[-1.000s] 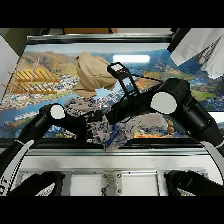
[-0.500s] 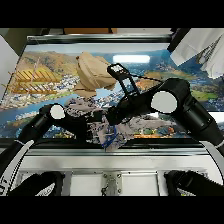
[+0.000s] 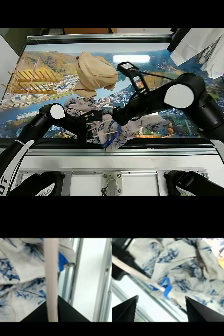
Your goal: Fold the clothes and pants, and hang the long-sleeved shirts on hangers.
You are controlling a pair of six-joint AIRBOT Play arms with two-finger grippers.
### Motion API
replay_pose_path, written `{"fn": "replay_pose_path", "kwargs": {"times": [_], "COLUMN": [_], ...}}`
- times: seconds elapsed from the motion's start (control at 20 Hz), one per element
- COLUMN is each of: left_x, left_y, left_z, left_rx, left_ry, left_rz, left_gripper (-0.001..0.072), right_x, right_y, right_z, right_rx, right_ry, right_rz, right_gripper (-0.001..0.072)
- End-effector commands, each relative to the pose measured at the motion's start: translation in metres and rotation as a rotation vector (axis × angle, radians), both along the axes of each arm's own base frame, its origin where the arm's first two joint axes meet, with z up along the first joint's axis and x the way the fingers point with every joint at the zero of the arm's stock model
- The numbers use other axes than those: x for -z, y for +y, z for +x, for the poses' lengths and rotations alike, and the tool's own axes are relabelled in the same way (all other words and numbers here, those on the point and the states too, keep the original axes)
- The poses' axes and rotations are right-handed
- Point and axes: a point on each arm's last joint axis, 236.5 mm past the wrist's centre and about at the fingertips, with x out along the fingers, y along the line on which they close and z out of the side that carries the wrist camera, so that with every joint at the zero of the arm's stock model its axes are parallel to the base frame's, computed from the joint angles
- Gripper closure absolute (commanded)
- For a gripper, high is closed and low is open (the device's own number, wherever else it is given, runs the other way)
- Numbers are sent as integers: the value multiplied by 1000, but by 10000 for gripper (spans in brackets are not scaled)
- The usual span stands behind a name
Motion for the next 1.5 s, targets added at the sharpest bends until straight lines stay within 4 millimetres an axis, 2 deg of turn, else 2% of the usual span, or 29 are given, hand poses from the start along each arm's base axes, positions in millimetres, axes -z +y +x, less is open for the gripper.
{"fn": "replay_pose_path", "kwargs": {"times": [0.0, 0.2, 0.4, 0.65, 0.8, 1.0, 1.2, 1.35, 1.45], "left_x": [0, 0, 0, 1, 0, 0, 0, 0, 0], "left_y": [1, 1, 1, 1, 1, 1, 1, 1, 1], "left_z": [-1, -1, -1, -1, -1, -1, 0, 0, -1], "left_rx": [11, 11, 11, 11, 11, 11, 9, 9, 10], "left_ry": [-2, -1, -2, -2, -2, -2, -4, -4, -3], "left_rz": [2, 3, 3, 3, 3, 3, 2, 1, 2], "left_gripper": [693, 693, 693, 692, 692, 692, 692, 692, 692], "right_x": [-4, -2, -7, -8, -8, -12, -1, 26, 48], "right_y": [-18, -29, -34, -39, -51, -94, -145, -184, -197], "right_z": [10, 11, -7, -3, 5, 25, 31, 32, 22], "right_rx": [31, -26, -271, -275, -388, -392, -283, -201, -235], "right_ry": [-15, -36, -70, -85, -185, -266, -301, -328, -330], "right_rz": [-10, -38, -20, -26, -65, 33, 333, 471, 512], "right_gripper": [65, 65, 65, 65, 65, 65, 65, 65, 65]}}
